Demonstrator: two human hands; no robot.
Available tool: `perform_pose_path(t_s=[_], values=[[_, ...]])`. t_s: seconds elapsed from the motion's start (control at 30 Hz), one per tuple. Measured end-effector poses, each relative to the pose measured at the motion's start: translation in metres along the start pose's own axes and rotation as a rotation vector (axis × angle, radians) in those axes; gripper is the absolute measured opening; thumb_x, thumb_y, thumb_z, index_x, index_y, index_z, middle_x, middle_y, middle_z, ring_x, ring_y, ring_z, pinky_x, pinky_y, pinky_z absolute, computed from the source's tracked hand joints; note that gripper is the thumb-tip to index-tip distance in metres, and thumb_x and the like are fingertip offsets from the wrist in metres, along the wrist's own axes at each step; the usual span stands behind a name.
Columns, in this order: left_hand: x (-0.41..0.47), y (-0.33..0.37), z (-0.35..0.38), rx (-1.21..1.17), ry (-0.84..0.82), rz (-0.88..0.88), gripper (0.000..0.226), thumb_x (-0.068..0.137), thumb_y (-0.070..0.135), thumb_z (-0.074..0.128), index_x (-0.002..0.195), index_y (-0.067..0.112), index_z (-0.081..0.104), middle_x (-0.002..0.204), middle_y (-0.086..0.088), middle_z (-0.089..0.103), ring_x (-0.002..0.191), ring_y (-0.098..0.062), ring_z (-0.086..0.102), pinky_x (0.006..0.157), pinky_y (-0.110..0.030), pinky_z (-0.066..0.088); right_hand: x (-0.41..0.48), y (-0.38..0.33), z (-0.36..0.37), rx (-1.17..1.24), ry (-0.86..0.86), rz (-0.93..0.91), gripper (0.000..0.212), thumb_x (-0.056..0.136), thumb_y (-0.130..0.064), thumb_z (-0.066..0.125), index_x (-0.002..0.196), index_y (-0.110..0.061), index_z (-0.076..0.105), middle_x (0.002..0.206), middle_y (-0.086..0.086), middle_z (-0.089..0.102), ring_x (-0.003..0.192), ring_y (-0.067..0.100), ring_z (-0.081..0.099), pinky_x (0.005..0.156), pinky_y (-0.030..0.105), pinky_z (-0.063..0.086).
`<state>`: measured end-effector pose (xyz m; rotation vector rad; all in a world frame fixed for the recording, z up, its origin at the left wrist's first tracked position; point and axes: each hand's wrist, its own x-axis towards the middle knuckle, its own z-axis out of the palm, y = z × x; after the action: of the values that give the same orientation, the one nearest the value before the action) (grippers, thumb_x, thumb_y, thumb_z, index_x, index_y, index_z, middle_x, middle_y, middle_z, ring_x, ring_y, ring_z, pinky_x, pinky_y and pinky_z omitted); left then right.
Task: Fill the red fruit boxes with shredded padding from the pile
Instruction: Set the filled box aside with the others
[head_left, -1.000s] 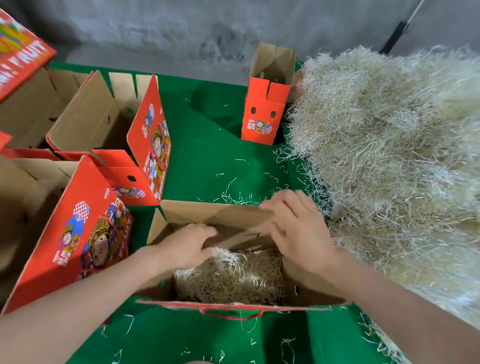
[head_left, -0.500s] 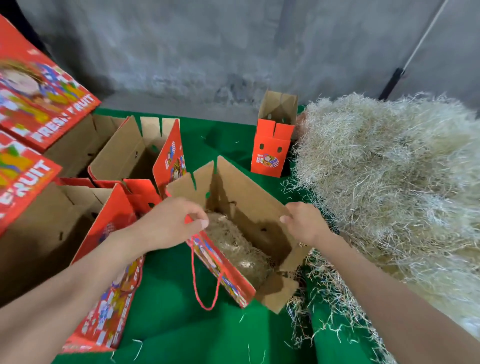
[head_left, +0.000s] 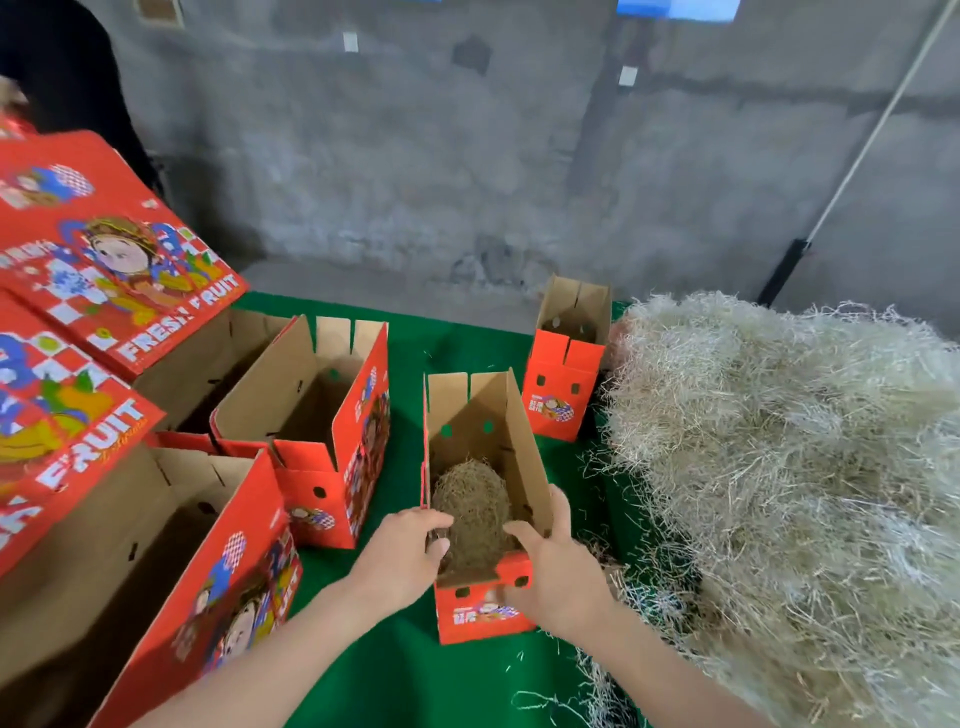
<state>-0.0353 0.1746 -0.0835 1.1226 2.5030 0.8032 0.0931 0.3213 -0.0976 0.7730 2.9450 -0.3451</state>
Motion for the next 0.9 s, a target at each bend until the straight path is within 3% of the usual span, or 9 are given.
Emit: perform_pose_path(t_s=[0.13, 0.23, 0.37, 0.5, 0.57, 0.63, 0.7, 0.77, 0.9], values=[[0.014, -0.006, -0.003, -0.062, 0.08, -0.019, 0.039, 0.096, 0.009, 0.044, 0.134, 0.016, 0.05, 0.15, 0.0, 0.033, 0.14, -0.009, 0.022, 0.111, -0.017, 0.012, 0.028, -0.024, 0.004, 0.063, 0.052, 0.086, 0.04, 0.084, -0.055, 0.053, 0.109, -0.023, 0.057, 0.134, 0.012, 0.016, 0.085, 0.03, 0.063, 0.08, 0.034, 0.051], [0.035, -0.015, -0.016, -0.113, -0.001, -0.01, 0.044, 0.096, 0.006, 0.044, 0.138, 0.02, 0.045, 0.155, 0.001, 0.02, 0.143, -0.009, 0.013, 0.114, -0.022, 0.011, 0.058, -0.031, -0.002, 0.022, 0.0, 0.13, 0.039, 0.089, -0.05, 0.049, 0.102, -0.015, 0.061, 0.123, 0.013, 0.028, 0.086, 0.031, 0.061, 0.079, 0.034, 0.048], [0.078, -0.031, -0.045, -0.06, -0.03, 0.055, 0.043, 0.096, 0.009, 0.044, 0.137, 0.02, 0.045, 0.149, -0.001, 0.035, 0.138, -0.013, 0.03, 0.113, -0.022, 0.02, 0.102, -0.038, -0.013, -0.044, -0.043, 0.129, 0.046, 0.09, -0.052, 0.046, 0.109, -0.012, 0.062, 0.113, 0.014, 0.046, 0.097, 0.032, 0.056, 0.083, 0.037, 0.046], [0.12, -0.053, -0.08, 0.264, 0.406, 0.089, 0.045, 0.086, 0.015, 0.06, 0.13, 0.019, 0.053, 0.134, -0.004, 0.052, 0.126, -0.021, 0.043, 0.108, -0.034, 0.03, 0.149, -0.047, -0.015, -0.117, -0.019, 0.126, 0.048, 0.092, -0.052, 0.043, 0.109, -0.011, 0.061, 0.111, 0.015, 0.051, 0.098, 0.033, 0.057, 0.08, 0.04, 0.048], [0.137, -0.064, -0.096, 0.344, 0.515, -0.056, 0.054, 0.081, 0.021, 0.066, 0.132, 0.016, 0.049, 0.132, -0.007, 0.048, 0.123, -0.027, 0.042, 0.102, -0.043, 0.036, 0.17, -0.048, -0.018, -0.121, -0.019, 0.133, 0.045, 0.093, -0.048, 0.044, 0.11, -0.01, 0.061, 0.11, 0.016, 0.051, 0.099, 0.034, 0.057, 0.08, 0.04, 0.047], [0.161, -0.078, -0.111, 0.262, 0.348, -0.21, 0.056, 0.084, 0.026, 0.061, 0.134, 0.013, 0.042, 0.13, -0.009, 0.051, 0.119, -0.028, 0.05, 0.096, -0.04, 0.042, 0.208, -0.048, -0.023, -0.152, -0.012, 0.126, 0.03, 0.095, -0.034, 0.048, 0.115, -0.015, 0.061, 0.11, 0.016, 0.051, 0.101, 0.033, 0.056, 0.077, 0.038, 0.047], [0.168, -0.085, -0.118, 0.113, 0.076, -0.233, 0.029, 0.089, 0.027, 0.055, 0.112, 0.01, 0.06, 0.108, -0.006, 0.068, 0.093, -0.018, 0.067, 0.079, -0.027, 0.053, 0.236, -0.049, -0.032, -0.184, -0.004, 0.128, 0.023, 0.095, -0.027, 0.051, 0.113, -0.015, 0.061, 0.109, 0.015, 0.054, 0.102, 0.031, 0.057, 0.076, 0.038, 0.049], [0.173, -0.094, -0.115, -0.011, -0.009, -0.176, 0.022, 0.092, 0.027, 0.052, 0.092, 0.011, 0.068, 0.086, 0.002, 0.073, 0.072, -0.011, 0.07, 0.065, -0.019, 0.055, 0.266, -0.047, -0.039, -0.133, 0.03, 0.186, 0.031, 0.093, -0.036, 0.051, 0.105, -0.01, 0.063, 0.107, 0.013, 0.059, 0.101, 0.03, 0.06, 0.079, 0.039, 0.051], [0.18, -0.1, -0.111, -0.104, -0.053, -0.162, 0.025, 0.095, 0.025, 0.049, 0.117, 0.024, 0.062, 0.102, 0.006, 0.07, 0.081, -0.007, 0.067, 0.074, -0.016, 0.054, 0.321, -0.035, -0.059, -0.138, 0.07, 0.189, 0.026, 0.095, -0.028, 0.047, 0.109, -0.012, 0.063, 0.111, 0.011, 0.062, 0.105, 0.029, 0.06, 0.084, 0.038, 0.049]])
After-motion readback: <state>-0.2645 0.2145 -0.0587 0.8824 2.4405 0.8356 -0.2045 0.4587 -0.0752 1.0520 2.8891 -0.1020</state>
